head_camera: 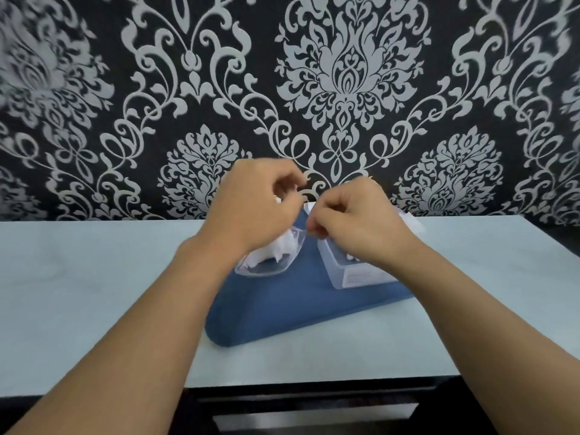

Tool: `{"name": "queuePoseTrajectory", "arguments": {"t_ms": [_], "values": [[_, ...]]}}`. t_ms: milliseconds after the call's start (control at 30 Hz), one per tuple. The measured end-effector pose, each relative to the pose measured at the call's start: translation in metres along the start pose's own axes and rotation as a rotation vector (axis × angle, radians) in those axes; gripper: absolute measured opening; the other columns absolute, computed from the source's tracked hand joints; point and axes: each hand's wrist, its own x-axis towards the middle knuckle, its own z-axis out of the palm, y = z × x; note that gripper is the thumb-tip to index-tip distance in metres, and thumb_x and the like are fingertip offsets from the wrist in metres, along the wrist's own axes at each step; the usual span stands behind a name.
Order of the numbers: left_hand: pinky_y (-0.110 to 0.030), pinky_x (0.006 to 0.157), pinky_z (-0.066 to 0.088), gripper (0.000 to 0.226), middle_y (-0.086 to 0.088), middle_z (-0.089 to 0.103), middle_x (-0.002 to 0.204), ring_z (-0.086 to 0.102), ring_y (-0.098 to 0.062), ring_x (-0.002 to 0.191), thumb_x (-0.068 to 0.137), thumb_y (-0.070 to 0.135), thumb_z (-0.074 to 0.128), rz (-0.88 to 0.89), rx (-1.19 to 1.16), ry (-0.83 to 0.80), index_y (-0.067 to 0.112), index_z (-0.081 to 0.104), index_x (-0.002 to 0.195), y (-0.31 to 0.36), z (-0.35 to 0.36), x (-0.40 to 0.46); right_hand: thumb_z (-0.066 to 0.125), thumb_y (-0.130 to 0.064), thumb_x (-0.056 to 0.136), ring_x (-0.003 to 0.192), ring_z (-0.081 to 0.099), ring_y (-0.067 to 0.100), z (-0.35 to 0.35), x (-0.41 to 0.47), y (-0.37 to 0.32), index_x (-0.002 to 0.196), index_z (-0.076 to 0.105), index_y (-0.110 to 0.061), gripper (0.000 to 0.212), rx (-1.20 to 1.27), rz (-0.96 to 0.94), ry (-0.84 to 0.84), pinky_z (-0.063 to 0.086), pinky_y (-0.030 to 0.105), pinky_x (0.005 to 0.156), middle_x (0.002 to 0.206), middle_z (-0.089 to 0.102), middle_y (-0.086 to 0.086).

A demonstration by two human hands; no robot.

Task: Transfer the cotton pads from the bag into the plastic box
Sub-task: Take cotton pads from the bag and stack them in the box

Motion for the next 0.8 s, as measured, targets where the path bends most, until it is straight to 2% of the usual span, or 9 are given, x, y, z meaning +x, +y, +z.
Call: {"name": "queuePoseTrajectory", "arguments": {"t_ms": [100,167,267,367,467,567,633,733,800], "values": [[-0.026,0.090,0.051,0.028,0.007,0.072,0.107,0.065,-0.008,0.100,0.090,0.019,0.058,-0.293,-0.062,0.251,0.020,0.072,0.114,-0.044,-0.026,-0.008,0.052,0.001,0.084,0.076,0.070,0.013,0.036,-0.004,-0.006,0.085,0.080,-0.008,0.030,-0.057,-0.033,-0.264,0.056,0.022,0.066,0.080,0.076,0.001],[-0.027,0.096,0.040,0.037,0.000,0.064,0.132,0.058,-0.017,0.122,0.098,0.030,0.057,-0.534,-0.015,0.122,0.016,0.062,0.133,-0.079,-0.016,-0.016,0.048,0.001,0.084,0.095,0.066,0.031,0.064,0.000,0.005,0.096,0.073,-0.004,0.028,-0.290,-0.071,-0.392,0.056,0.035,0.077,0.097,0.073,0.011],[-0.031,0.096,0.040,0.044,-0.003,0.062,0.133,0.056,-0.024,0.124,0.099,0.044,0.054,-0.685,-0.156,-0.055,0.016,0.060,0.132,-0.114,0.010,-0.028,0.051,0.000,0.089,0.100,0.059,0.032,0.081,0.011,0.020,0.115,0.064,-0.007,0.029,-0.518,-0.007,-0.417,0.043,0.031,0.074,0.106,0.060,0.013],[-0.031,0.086,0.042,0.041,0.004,0.065,0.116,0.059,-0.019,0.110,0.097,0.051,0.054,-0.666,-0.195,-0.120,0.020,0.064,0.123,-0.119,0.021,-0.031,0.049,-0.002,0.090,0.099,0.062,0.032,0.081,0.022,0.031,0.128,0.055,-0.015,0.041,-0.553,-0.055,-0.298,0.048,0.036,0.078,0.110,0.063,0.013],[-0.028,0.077,0.042,0.035,0.012,0.065,0.101,0.061,-0.016,0.099,0.093,0.055,0.059,-0.585,-0.185,-0.150,0.025,0.065,0.110,-0.110,0.019,-0.028,0.049,-0.005,0.090,0.087,0.061,0.030,0.081,0.026,0.034,0.125,0.054,-0.023,0.039,-0.485,-0.087,-0.205,0.051,0.036,0.072,0.097,0.062,0.008],[-0.018,0.071,0.039,0.041,0.023,0.057,0.099,0.055,0.003,0.093,0.084,0.059,0.069,-0.537,-0.179,-0.261,0.030,0.053,0.108,-0.102,0.014,-0.025,0.047,-0.003,0.090,0.080,0.060,0.029,0.078,0.032,0.038,0.124,0.055,-0.027,0.043,-0.485,-0.076,-0.175,0.047,0.034,0.064,0.090,0.061,0.006],[-0.016,0.076,0.042,0.060,0.027,0.053,0.104,0.052,0.007,0.095,0.071,0.064,0.077,-0.512,-0.189,-0.349,0.034,0.049,0.114,-0.096,0.013,-0.023,0.049,-0.003,0.090,0.080,0.062,0.029,0.078,0.035,0.041,0.129,0.056,-0.027,0.046,-0.476,-0.057,-0.204,0.051,0.035,0.066,0.092,0.064,0.007],[-0.034,0.090,0.051,0.082,0.021,0.059,0.111,0.058,-0.004,0.104,0.050,0.079,0.080,-0.395,-0.054,-0.404,0.040,0.053,0.116,-0.095,0.022,-0.020,0.052,-0.008,0.091,0.085,0.062,0.026,0.076,0.036,0.041,0.134,0.058,-0.023,0.046,-0.397,-0.037,-0.258,0.050,0.031,0.072,0.092,0.065,0.004],[-0.040,0.087,0.054,0.075,0.017,0.060,0.109,0.060,-0.009,0.100,0.050,0.063,0.079,-0.407,-0.024,-0.399,0.037,0.052,0.115,-0.098,0.026,-0.018,0.052,-0.009,0.093,0.091,0.063,0.027,0.075,0.034,0.039,0.136,0.059,-0.023,0.046,-0.357,-0.051,-0.243,0.050,0.031,0.078,0.095,0.068,0.005]]}}
